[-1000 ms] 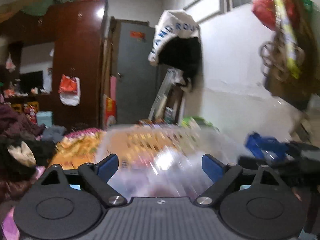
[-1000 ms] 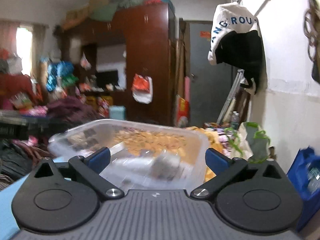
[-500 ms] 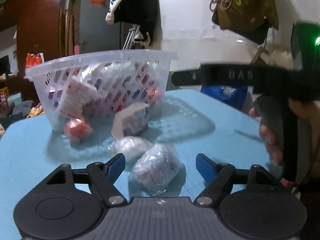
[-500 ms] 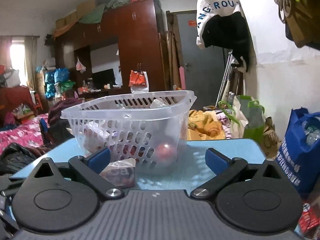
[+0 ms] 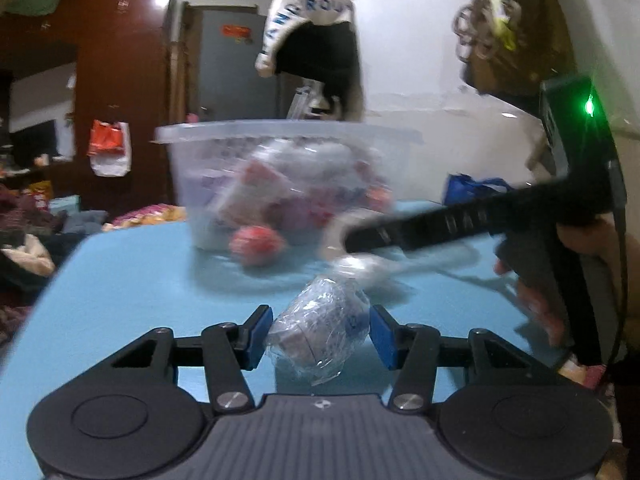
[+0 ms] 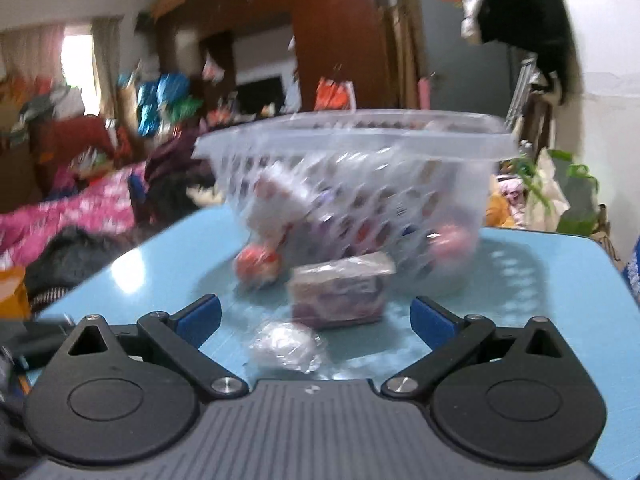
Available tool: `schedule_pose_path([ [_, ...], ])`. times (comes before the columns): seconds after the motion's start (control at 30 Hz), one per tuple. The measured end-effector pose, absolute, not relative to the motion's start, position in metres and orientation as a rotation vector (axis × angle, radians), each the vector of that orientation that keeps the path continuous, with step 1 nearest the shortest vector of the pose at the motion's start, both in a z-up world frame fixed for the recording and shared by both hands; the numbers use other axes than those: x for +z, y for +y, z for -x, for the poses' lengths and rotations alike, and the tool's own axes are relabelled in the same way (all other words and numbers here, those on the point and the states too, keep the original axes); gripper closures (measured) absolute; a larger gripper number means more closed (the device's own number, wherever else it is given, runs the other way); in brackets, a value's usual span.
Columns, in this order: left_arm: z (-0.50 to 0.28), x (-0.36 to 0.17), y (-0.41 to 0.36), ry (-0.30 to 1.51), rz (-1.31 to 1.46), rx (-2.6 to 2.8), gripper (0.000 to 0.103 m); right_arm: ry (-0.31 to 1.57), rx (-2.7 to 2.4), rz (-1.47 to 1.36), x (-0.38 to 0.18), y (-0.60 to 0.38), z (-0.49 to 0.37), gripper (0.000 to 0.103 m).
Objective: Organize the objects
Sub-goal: 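Grasp a clear-wrapped item with the left tool while the right tool grasps another clear-wrapped item, then carry both clear-wrapped items over the white basket and open both tools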
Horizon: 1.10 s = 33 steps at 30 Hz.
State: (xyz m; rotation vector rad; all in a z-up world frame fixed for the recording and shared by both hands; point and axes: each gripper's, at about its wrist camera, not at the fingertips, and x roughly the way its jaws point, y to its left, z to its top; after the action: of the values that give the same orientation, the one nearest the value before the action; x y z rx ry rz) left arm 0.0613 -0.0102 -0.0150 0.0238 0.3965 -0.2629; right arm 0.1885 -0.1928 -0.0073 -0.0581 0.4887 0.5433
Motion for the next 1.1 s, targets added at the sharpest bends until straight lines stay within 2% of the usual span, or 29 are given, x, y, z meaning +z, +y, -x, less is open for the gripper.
schedule_pose_path([
  [0.03, -0.062, -0.014, -0.003, 0.394, -0.019, -0.244, 0.046, 0.507, 0.543, 0.074, -0.009, -0.188, -0.191, 0.007],
  [0.1, -0.065, -0.013, 0.012, 0.392, 0.017, -0.205, 0.046, 0.555, 0.57, 0.087, -0.015, -0.183, -0.196, 0.018],
  [0.27, -0.074, -0.013, 0.024, 0.391, 0.07, -0.179, 0.046, 0.605, 0.597, 0.099, -0.023, -0.181, -0.195, 0.031],
  [0.33, -0.076, -0.013, 0.024, 0.388, 0.083, -0.18, 0.046, 0.609, 0.602, 0.109, -0.025, -0.18, -0.193, 0.046],
  [0.37, -0.077, -0.013, 0.023, 0.388, 0.085, -0.18, 0.046, 0.605, 0.598, 0.1, -0.026, -0.18, -0.191, 0.049],
  [0.77, -0.109, 0.004, 0.01, 0.406, 0.147, -0.266, 0.046, 0.48, 0.488, 0.069, -0.017, -0.198, -0.18, 0.049],
  [1.1, -0.124, 0.003, 0.011, 0.389, 0.201, -0.324, 0.046, 0.352, 0.524, -0.089, -0.015, -0.231, -0.169, 0.05],
])
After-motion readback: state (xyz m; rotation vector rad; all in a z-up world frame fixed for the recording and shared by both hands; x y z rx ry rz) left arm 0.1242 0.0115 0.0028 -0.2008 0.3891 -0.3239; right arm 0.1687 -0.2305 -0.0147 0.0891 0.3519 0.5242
